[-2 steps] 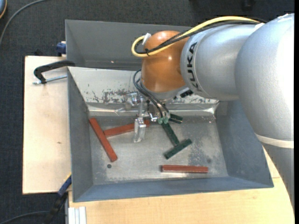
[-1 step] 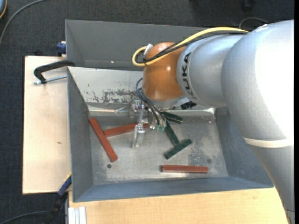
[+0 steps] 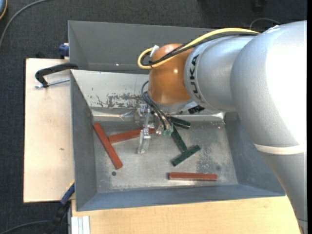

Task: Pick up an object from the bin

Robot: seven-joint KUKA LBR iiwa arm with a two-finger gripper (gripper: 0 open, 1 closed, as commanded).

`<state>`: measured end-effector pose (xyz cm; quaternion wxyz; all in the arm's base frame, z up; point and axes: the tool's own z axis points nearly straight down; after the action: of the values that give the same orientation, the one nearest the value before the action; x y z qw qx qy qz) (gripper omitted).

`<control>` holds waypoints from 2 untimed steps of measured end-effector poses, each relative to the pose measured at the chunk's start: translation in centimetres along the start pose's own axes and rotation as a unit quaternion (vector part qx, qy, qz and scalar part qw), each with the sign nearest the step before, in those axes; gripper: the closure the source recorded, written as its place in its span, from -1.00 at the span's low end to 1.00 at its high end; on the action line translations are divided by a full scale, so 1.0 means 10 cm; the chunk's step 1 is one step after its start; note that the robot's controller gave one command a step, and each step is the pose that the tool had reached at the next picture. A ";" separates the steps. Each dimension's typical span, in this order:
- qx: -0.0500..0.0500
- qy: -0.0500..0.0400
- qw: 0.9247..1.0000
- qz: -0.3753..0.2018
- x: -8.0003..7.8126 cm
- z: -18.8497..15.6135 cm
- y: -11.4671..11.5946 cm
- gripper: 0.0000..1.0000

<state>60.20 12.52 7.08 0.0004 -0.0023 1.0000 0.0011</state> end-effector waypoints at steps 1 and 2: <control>0.000 0.000 1.000 0.000 0.00 0.00 0.00 1.00; -0.001 -0.003 1.000 0.000 -0.01 -0.14 0.01 1.00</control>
Offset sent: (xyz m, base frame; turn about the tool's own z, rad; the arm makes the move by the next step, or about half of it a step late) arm 0.0000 0.0000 0.0000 0.0000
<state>60.34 12.64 8.43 0.0030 -0.0024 1.0000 0.0017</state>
